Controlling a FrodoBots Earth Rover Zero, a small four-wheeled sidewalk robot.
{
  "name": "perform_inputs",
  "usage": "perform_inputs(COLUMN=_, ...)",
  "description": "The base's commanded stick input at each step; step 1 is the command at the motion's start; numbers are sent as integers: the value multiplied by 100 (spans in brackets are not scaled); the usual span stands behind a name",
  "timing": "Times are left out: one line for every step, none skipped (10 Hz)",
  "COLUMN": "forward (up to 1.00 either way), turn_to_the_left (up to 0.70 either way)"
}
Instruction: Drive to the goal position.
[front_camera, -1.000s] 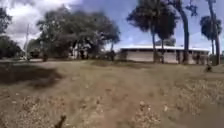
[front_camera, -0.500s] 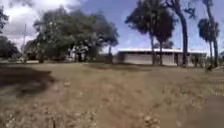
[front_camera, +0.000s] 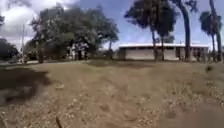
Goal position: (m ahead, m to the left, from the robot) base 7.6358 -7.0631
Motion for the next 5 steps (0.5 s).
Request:
perform_inputs(forward=70, turn_to_the_left=0)
perform_inputs(forward=70, turn_to_the_left=0)
perform_inputs(forward=70, turn_to_the_left=0)
perform_inputs(forward=70, turn_to_the_left=0)
perform_inputs(forward=70, turn_to_the_left=0)
